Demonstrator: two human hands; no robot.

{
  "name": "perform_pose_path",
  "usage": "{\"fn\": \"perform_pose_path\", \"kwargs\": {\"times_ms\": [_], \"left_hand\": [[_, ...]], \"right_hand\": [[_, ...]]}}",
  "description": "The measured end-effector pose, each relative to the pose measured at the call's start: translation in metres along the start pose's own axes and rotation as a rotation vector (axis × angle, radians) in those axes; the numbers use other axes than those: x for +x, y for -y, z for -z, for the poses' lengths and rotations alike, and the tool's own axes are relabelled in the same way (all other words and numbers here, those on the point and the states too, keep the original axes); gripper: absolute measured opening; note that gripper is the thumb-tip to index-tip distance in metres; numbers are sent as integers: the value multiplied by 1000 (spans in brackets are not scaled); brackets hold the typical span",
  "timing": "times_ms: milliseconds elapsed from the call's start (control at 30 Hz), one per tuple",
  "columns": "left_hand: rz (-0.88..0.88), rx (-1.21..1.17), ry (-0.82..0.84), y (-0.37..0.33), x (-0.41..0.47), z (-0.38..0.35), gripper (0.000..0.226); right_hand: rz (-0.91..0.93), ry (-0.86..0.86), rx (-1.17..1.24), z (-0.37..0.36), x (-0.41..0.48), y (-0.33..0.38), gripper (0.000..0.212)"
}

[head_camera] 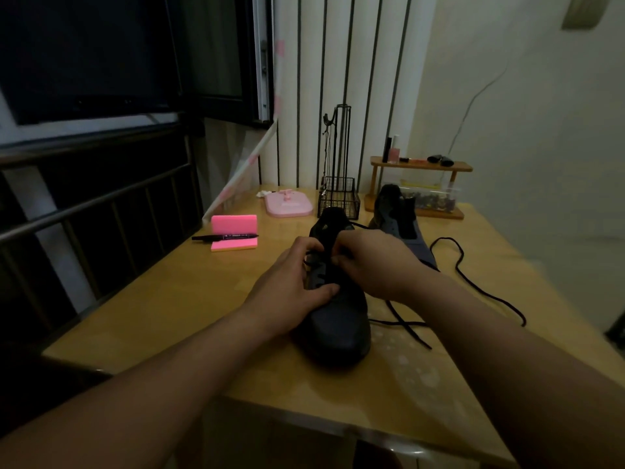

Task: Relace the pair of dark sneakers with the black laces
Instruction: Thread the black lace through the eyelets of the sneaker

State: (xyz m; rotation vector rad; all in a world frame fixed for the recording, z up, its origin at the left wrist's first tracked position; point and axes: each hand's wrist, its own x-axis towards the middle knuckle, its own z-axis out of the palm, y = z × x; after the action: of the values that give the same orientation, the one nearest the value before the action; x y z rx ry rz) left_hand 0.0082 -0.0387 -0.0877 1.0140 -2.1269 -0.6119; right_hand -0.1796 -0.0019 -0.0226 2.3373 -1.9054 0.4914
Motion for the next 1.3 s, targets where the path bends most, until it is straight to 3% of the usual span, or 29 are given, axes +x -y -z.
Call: {"fn": "perform_pose_path", "kwargs": {"times_ms": [233, 400, 567, 900, 1067, 1167, 1300], "left_hand": [[43, 3, 6, -5, -1, 1, 52], [65, 9, 19, -4, -1, 2, 52], [68, 19, 18, -9, -5, 5, 62], [-12, 83, -20, -24, 1, 10, 71], [-12, -269, 84, -53, 20, 30, 15], [87, -544, -56, -47, 25, 52, 21], [377, -1098, -322, -14, 27, 77, 18]], "right_hand": [[-154, 47, 236, 9, -16, -25, 16], [-299, -20, 367, 27, -25, -46, 16], [-304, -46, 380, 24, -24, -39, 16], [-258, 123, 739, 55, -23, -15, 36], [-106, 224, 864, 70, -3, 18, 24], [-144, 220, 1134, 77, 5, 17, 24], [-250, 203, 1312, 77, 8, 8, 29]]}}
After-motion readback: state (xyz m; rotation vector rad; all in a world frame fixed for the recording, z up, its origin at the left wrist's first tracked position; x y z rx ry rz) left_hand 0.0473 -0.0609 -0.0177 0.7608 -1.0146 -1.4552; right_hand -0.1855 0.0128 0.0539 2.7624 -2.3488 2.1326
